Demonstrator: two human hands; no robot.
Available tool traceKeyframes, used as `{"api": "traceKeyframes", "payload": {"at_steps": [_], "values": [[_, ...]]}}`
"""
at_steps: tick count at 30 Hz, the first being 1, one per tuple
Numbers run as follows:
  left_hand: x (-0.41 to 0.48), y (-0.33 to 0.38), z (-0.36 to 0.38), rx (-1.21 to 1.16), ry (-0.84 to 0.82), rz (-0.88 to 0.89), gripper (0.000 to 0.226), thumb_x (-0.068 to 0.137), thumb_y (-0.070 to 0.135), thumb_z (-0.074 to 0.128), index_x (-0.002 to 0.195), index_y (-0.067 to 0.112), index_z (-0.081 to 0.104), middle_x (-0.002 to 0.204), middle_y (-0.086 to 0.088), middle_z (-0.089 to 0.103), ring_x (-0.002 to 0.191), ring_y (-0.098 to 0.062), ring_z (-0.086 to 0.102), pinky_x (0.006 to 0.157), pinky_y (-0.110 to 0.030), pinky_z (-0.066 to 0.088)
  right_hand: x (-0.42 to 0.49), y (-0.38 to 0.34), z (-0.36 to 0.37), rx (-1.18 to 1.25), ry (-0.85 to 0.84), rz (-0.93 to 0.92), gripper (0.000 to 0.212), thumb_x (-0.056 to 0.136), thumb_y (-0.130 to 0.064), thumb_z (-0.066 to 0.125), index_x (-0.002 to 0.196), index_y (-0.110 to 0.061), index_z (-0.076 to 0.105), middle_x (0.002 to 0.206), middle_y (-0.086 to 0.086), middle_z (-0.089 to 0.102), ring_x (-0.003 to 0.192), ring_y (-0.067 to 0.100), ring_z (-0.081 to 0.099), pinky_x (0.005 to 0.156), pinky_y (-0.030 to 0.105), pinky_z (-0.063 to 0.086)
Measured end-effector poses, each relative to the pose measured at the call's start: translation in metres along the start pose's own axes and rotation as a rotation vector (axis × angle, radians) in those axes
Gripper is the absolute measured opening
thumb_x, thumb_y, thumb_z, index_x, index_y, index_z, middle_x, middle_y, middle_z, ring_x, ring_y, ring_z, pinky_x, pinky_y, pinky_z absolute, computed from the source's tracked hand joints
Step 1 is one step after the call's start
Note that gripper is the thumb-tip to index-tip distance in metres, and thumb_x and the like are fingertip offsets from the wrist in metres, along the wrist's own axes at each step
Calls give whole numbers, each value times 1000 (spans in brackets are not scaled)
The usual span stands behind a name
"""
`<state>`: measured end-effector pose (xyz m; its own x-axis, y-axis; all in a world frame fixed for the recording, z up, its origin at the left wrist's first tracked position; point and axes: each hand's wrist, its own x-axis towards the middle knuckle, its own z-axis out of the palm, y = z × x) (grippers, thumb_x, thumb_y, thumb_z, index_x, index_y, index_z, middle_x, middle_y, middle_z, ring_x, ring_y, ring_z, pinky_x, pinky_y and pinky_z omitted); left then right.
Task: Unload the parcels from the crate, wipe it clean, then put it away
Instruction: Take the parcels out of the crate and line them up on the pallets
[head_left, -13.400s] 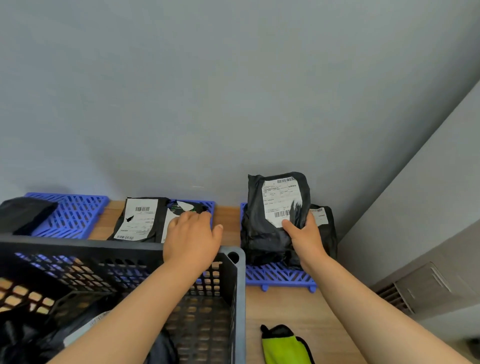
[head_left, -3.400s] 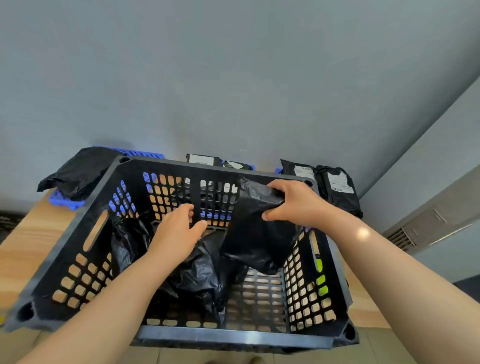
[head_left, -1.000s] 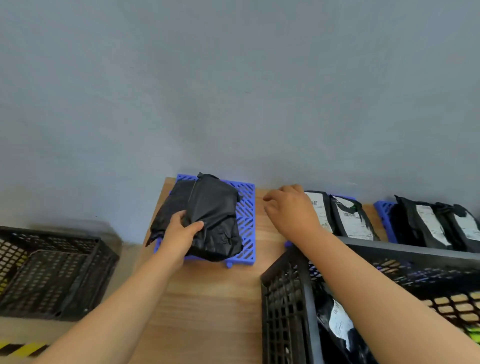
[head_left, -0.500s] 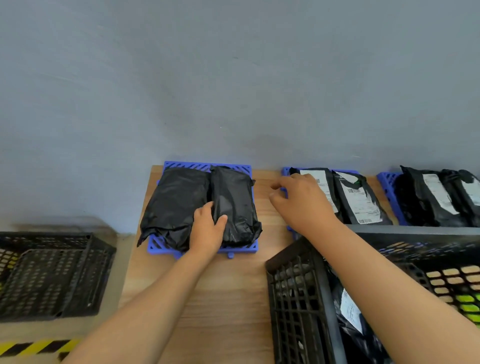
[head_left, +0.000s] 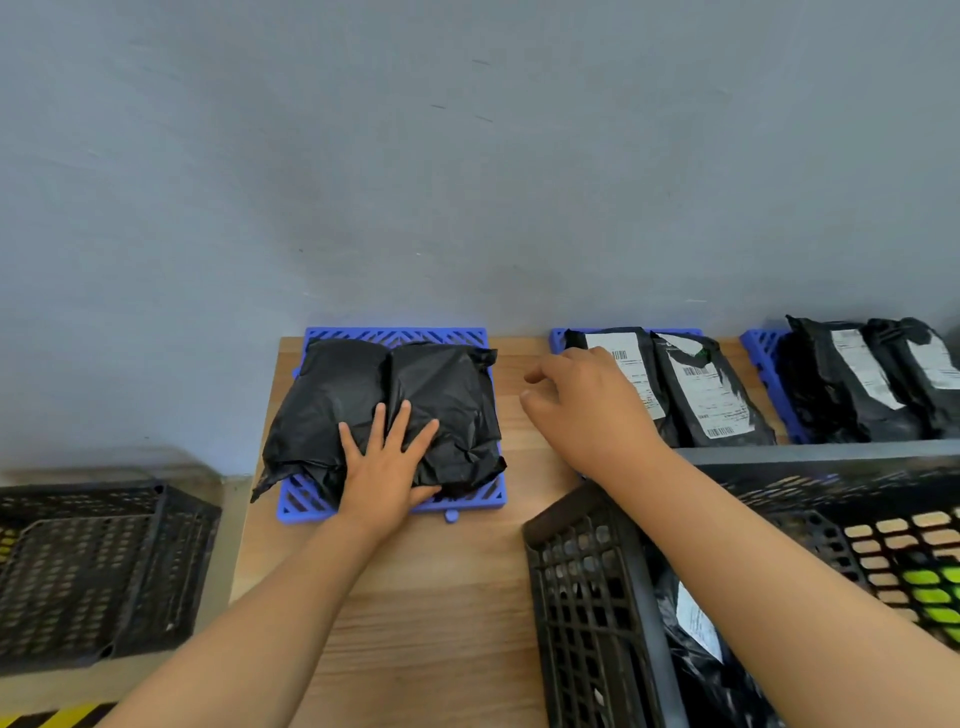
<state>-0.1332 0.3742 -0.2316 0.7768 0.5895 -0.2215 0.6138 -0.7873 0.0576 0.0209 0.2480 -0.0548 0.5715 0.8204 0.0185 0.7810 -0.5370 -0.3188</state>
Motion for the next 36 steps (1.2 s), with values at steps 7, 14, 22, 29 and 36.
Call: {"api": "traceKeyframes", "payload": {"at_steps": [7,14,22,29,36], "values": [[15,7,0,-144,44,-99,79,88,55,51,150,37,5,159,-5,-14,145,-28,-13,107,-67,-8,0,2,2,-2,28,0,23,90,-26,52,105,-17,67,100,1,62,102,19,45,78,23,34],[3,-7,-4,-232,231,-110,83,80,73,34,146,23,31,157,-11,18,147,-27,4,113,-57,-3,0,3,1,14,30,13,22,90,-25,51,102,-15,67,96,1,62,99,17,44,75,23,34],[-24,-29,13,-429,191,-411,61,97,44,39,147,10,30,157,-17,14,146,-30,-3,115,-54,3,1,1,1,37,39,58,20,87,-20,52,92,-9,67,88,3,62,88,16,39,73,31,41],[-33,-16,-3,-467,233,-449,61,97,46,33,149,14,26,157,-17,13,146,-28,-4,115,-56,-2,3,2,2,95,29,86,20,86,-16,50,87,-9,68,82,3,66,86,21,55,61,27,40],[-68,66,-52,-592,452,-89,68,90,52,23,145,13,33,153,-17,24,143,-28,12,116,-50,10,-4,-3,-8,193,199,-31,22,87,-14,51,95,-16,71,89,-2,69,84,16,61,70,29,49]]}}
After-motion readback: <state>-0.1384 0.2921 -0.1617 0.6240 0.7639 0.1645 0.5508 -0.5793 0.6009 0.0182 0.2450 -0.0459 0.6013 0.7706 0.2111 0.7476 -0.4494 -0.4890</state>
